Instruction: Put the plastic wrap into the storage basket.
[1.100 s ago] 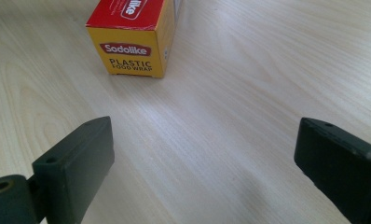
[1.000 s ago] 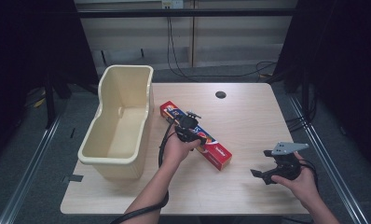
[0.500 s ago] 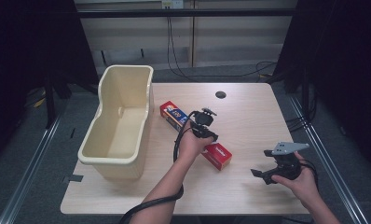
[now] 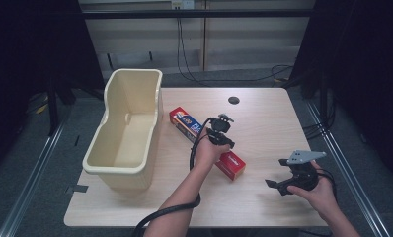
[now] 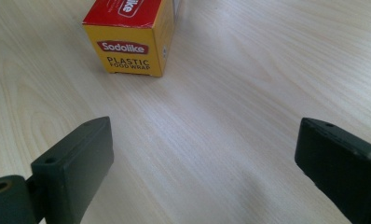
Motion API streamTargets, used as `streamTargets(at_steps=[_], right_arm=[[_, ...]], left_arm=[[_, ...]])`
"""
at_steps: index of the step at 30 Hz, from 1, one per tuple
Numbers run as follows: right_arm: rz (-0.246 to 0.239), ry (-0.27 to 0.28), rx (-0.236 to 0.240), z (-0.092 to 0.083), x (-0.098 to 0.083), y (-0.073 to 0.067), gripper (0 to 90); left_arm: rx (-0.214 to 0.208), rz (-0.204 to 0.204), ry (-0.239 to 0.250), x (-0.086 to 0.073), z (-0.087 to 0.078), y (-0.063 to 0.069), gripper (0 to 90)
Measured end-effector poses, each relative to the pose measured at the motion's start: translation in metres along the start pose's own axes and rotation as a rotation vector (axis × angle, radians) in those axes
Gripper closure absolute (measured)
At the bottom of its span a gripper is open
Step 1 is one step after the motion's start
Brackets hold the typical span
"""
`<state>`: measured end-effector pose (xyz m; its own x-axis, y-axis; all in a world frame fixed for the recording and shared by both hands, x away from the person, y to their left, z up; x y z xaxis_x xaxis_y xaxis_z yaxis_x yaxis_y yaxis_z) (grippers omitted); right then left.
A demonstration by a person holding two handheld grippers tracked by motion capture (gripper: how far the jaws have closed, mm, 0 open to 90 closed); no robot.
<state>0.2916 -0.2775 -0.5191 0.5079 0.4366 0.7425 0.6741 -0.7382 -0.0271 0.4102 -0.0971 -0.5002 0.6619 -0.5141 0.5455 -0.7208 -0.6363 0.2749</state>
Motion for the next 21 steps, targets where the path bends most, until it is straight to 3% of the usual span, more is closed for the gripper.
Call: streamTargets(at_steps=[4, 6, 10, 15, 17, 21], right_arm=[[0.006, -0.002, -0.003, -0.001, 0.000, 0.001, 4.5], [0.003, -0.005, -0.002, 0.000, -0.001, 0.001, 4.5], [0.001, -0.009, 0.003, 0.001, -0.001, -0.001, 4.5], [0.004, -0.004, -0.003, 0.001, 0.001, 0.000, 4.5], [0.000, -0.009, -0.004, 0.001, 0.001, 0.000, 4.5], [-0.008, -0.013, -0.001, 0.003, 0.001, -0.002, 4.5]], left_arm=[[-0.017, -0.004, -0.032, -0.004, -0.002, 0.004, 86.6], [-0.022, -0.038, -0.021, -0.005, -0.004, 0.006, 87.4], [-0.026, -0.019, -0.062, -0.014, -0.011, 0.003, 87.4], [-0.029, -0.050, -0.064, -0.027, -0.017, 0.004, 87.1], [-0.027, -0.040, -0.087, -0.034, -0.020, 0.003, 86.9], [-0.024, -0.061, -0.104, -0.044, -0.025, 0.001, 87.0]])
Point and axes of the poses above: each handheld gripper's, and its own axes: z roughly forward along the jaws, x roughly out of its top, y roughly to its right, the point moved 7 cm from there along z, roughly forward along the jaws, and after that the axes turned 1 degree about -x, right-handed, at the moved point
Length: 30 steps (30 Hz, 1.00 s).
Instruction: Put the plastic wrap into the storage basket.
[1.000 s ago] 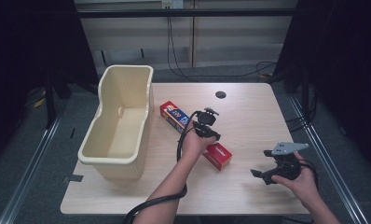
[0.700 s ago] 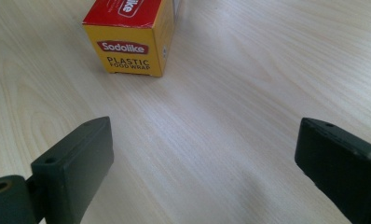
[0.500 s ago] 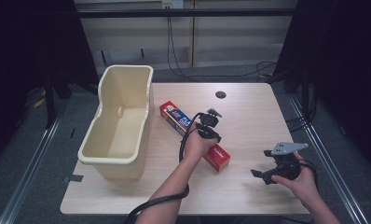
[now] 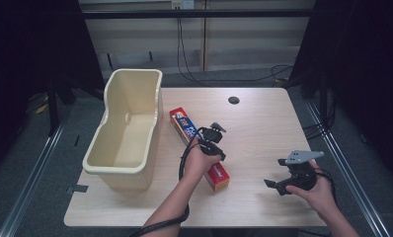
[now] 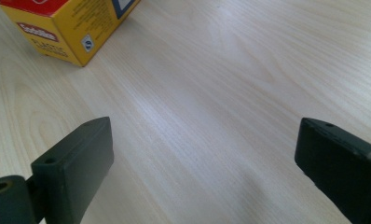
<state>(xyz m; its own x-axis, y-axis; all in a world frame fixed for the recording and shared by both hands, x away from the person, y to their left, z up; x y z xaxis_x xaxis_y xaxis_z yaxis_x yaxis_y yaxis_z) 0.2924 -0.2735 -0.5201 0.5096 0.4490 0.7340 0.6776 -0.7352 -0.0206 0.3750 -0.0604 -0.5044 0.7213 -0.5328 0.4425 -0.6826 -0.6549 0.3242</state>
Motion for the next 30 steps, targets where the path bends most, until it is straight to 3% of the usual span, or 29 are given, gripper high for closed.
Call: streamTargets(at_steps=[6, 11, 14, 19, 21, 24, 30], right_arm=[[-0.007, 0.004, -0.001, 0.001, 0.002, -0.001, 4.5], [-0.008, 0.014, 0.002, 0.001, 0.005, -0.001, 4.6], [-0.003, 0.014, 0.001, 0.001, 0.006, -0.002, 4.6], [-0.003, 0.018, 0.006, 0.002, 0.006, -0.002, 4.6], [0.000, 0.018, 0.003, 0.001, 0.007, -0.001, 4.6], [0.000, 0.026, 0.004, 0.000, 0.007, -0.001, 4.6], [0.001, 0.027, 0.004, 0.000, 0.007, -0.001, 4.6]], left_arm=[[0.004, -0.014, -0.029, -0.011, -0.011, -0.007, 87.1], [0.008, -0.027, 0.010, -0.005, -0.025, -0.011, 76.9], [0.051, -0.030, 0.040, 0.001, -0.038, -0.021, 62.3], [0.128, -0.099, 0.089, 0.009, -0.048, -0.035, 43.5], [0.173, -0.137, 0.090, 0.011, -0.049, -0.041, 26.5], [0.245, -0.177, 0.096, 0.012, -0.048, -0.049, 14.1], [0.284, -0.237, 0.077, 0.005, -0.039, -0.063, 7.3]])
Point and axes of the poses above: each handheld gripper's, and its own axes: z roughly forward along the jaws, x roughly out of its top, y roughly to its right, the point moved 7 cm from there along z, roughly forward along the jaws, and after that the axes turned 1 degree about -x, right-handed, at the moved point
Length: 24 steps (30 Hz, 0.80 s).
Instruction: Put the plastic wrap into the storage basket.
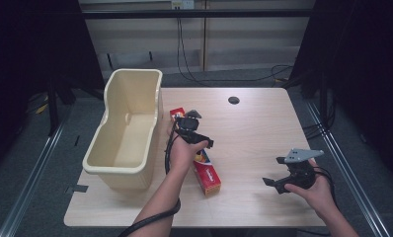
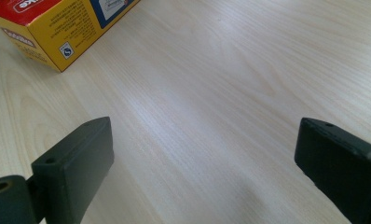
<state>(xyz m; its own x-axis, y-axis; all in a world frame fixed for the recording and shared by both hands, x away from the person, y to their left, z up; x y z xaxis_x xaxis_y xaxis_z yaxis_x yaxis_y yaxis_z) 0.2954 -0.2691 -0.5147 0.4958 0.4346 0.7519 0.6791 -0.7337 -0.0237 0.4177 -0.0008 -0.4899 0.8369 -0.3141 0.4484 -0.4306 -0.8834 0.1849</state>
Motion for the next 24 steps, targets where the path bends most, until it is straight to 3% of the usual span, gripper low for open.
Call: streamTargets(at_steps=[5, 10, 12, 14, 17, 20, 24], right_arm=[[0.000, 0.002, 0.000, 0.000, 0.000, 0.000, 4.6], [0.007, 0.003, -0.002, 0.000, 0.000, 0.001, 4.6], [0.007, 0.004, -0.007, 0.000, 0.000, 0.002, 4.6], [0.005, 0.006, -0.003, 0.000, 0.000, 0.002, 4.6], [0.007, 0.007, -0.001, 0.000, 0.000, 0.002, 4.6], [0.012, 0.007, -0.004, 0.000, 0.000, 0.001, 4.6], [0.011, 0.007, -0.002, -0.001, 0.000, 0.001, 4.6]], left_arm=[[0.004, -0.055, -0.015, -0.003, 0.012, -0.008, 3.8], [0.015, -0.078, -0.065, -0.008, 0.026, -0.014, 2.5], [0.006, -0.102, -0.055, -0.009, 0.033, -0.014, 2.3], [0.012, -0.094, -0.068, -0.011, 0.036, -0.015, 2.3], [-0.003, -0.122, -0.086, -0.013, 0.038, -0.014, 2.8], [0.010, -0.099, -0.104, -0.012, 0.037, -0.012, 5.7], [-0.008, -0.064, -0.137, -0.014, 0.034, -0.006, 14.0]])
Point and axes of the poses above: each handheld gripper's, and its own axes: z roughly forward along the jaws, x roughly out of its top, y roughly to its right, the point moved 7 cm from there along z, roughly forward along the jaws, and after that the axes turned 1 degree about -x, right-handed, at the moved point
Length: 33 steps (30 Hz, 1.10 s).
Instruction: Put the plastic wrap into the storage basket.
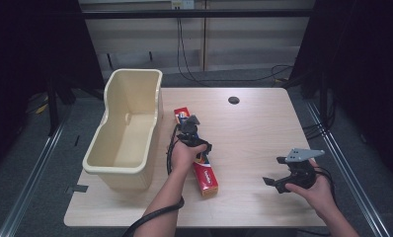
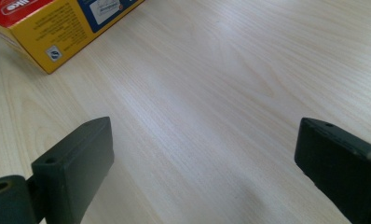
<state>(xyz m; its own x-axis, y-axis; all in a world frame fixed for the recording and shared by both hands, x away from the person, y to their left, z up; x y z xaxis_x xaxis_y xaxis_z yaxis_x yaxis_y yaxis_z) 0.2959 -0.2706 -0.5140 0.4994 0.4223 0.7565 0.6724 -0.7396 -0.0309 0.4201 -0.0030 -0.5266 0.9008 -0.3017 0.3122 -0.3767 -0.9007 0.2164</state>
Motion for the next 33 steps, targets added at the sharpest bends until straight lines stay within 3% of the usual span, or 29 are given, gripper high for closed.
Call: streamTargets(at_steps=[5, 10, 17, 18, 24, 27, 33], right_arm=[[0.001, 0.004, 0.009, 0.000, 0.000, -0.001, 4.6], [-0.003, 0.008, 0.005, 0.000, 0.001, 0.000, 4.6], [-0.001, 0.012, 0.010, -0.001, 0.001, 0.000, 4.6], [0.001, 0.012, 0.008, -0.001, 0.001, 0.000, 4.6], [-0.002, 0.014, 0.011, -0.001, 0.001, 0.000, 4.5], [0.000, 0.013, 0.011, -0.001, 0.001, 0.000, 4.5], [0.004, 0.020, 0.008, -0.001, 0.002, 0.000, 4.6]], left_arm=[[0.010, 0.048, -0.031, 0.000, -0.004, 0.005, 26.9], [0.061, 0.111, -0.083, -0.002, -0.010, 0.005, 36.8], [0.069, 0.156, -0.144, -0.003, -0.014, 0.006, 40.0], [0.056, 0.144, -0.137, -0.002, -0.015, 0.007, 40.2], [0.048, 0.159, -0.162, 0.001, -0.031, 0.008, 40.7], [0.024, 0.160, -0.171, 0.003, -0.040, 0.009, 40.9], [0.026, 0.163, -0.196, 0.004, -0.054, 0.012, 41.1]])
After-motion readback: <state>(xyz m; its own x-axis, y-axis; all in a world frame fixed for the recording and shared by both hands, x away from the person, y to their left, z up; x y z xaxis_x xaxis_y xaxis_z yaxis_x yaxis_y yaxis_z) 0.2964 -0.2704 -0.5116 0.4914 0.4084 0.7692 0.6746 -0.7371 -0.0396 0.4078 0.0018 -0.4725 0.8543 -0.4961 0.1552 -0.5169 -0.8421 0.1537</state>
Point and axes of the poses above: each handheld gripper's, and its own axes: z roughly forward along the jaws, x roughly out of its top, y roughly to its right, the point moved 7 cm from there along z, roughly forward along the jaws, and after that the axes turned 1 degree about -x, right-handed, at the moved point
